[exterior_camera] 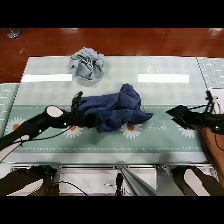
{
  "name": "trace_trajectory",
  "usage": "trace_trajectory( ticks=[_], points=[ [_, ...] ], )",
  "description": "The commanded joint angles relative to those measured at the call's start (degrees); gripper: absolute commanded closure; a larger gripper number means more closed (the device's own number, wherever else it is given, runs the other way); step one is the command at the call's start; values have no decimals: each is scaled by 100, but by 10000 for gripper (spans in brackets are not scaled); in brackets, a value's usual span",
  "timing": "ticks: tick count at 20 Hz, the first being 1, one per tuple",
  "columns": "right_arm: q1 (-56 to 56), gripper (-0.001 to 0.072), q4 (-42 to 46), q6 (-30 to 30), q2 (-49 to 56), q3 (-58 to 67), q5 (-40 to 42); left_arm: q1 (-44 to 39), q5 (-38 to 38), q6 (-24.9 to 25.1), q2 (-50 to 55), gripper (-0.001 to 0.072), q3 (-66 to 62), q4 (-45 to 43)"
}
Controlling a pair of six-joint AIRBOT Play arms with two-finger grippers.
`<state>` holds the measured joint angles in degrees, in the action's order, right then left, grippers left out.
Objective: Fold the shirts.
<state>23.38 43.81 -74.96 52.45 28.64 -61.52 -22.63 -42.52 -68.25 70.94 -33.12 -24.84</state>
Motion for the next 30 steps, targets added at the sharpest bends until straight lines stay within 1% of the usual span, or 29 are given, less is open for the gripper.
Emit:
trace_trajectory(
  ticks=[1,2,4,8,11,13,15,16,17,18,19,22,24,26,27,29,30],
  points=[
    [-710,86,15,-44,597,81,437,450,-772,476,83,684,-446,39],
    [-905,86,13,-81,955,236,448,669,-997,557,70,684,-522,39],
    [-1259,86,-44,-92,1648,640,367,1126,-1386,568,37,684,-632,39],
    [-2044,86,-46,-319,2636,1421,361,1740,-1755,608,-90,684,-678,39],
    [-2597,86,-48,-450,2970,1735,273,1797,-1845,610,-96,684,-682,39],
    [-2911,96,-76,-527,2983,1773,197,1777,-1840,610,-96,684,-682,39],
    [-3128,96,-149,-540,2983,1773,-50,1773,-1843,610,-96,684,-682,39],
    [-3217,136,-160,-538,2983,1773,-170,1773,-1843,610,-96,684,-682,39],
    [-3279,323,-157,-522,2983,1773,-251,1773,-1843,610,-96,684,-682,39],
    [-3296,566,-184,-428,2979,1775,-282,1773,-1862,608,-96,684,-682,39],
    [-3294,691,-240,-260,2946,1786,-304,1773,-1871,608,-96,684,-684,42],
    [-3204,692,57,-155,2629,2321,-487,1810,-2179,608,-125,684,-946,44],
    [-3136,692,579,-470,2264,3204,-549,1810,-2302,605,-256,685,-1613,44],
    [-3053,692,1139,-848,1969,4540,-570,1818,-2304,566,-385,685,-2769,44],
    [-3023,692,1373,-1001,1864,5351,-590,1821,-2299,446,-407,685,-3521,42],
    [-3023,692,1526,-1121,1738,6933,-859,1821,-2308,236,-409,685,-5012,37],
    [-3023,692,1515,-1152,1692,7718,-1152,1821,-2358,76,-415,685,-5803,-4]
  ],
)
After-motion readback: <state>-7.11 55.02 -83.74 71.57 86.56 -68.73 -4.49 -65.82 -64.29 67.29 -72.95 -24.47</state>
